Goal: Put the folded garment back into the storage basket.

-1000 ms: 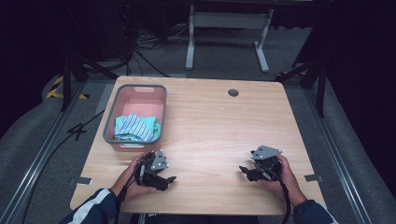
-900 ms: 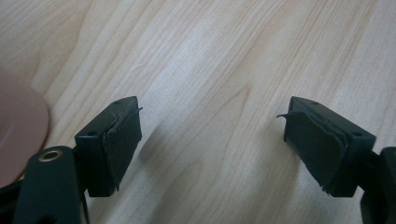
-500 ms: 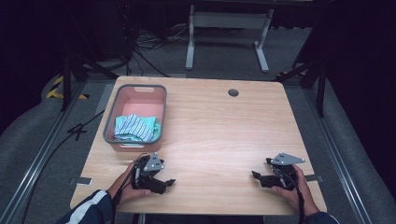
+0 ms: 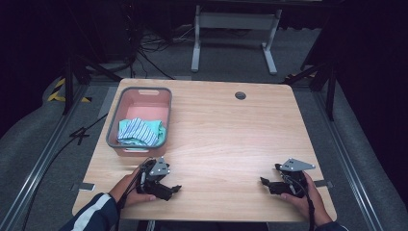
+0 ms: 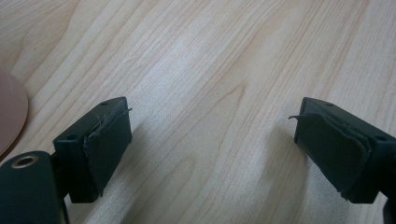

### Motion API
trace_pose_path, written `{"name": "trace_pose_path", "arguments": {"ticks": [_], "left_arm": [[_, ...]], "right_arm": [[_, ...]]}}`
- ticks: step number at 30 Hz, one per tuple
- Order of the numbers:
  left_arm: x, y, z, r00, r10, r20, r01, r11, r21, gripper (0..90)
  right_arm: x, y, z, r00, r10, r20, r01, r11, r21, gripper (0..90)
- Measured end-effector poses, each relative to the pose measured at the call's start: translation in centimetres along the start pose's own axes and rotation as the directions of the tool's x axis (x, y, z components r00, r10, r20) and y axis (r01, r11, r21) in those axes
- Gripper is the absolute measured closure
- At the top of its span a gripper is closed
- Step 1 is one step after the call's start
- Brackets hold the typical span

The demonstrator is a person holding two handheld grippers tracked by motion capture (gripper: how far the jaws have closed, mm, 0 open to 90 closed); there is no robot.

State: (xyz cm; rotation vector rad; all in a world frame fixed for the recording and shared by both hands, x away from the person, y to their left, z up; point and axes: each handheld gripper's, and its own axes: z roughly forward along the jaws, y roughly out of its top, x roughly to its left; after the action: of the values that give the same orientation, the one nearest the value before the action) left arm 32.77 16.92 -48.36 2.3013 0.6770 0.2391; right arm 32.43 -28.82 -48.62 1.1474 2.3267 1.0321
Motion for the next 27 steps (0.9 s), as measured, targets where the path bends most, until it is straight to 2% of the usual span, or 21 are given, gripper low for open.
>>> {"name": "trace_pose_path", "arguments": {"ticks": [27], "left_arm": [[0.08, 0.24, 0.19, 0.9999, 0.011, 0.000, -0.011, 0.9998, 0.014, 8.3]], "right_arm": [[0.03, -0.02, -0.01, 1.0000, 0.003, 0.005, -0.003, 1.000, 0.000, 18.5]]}}
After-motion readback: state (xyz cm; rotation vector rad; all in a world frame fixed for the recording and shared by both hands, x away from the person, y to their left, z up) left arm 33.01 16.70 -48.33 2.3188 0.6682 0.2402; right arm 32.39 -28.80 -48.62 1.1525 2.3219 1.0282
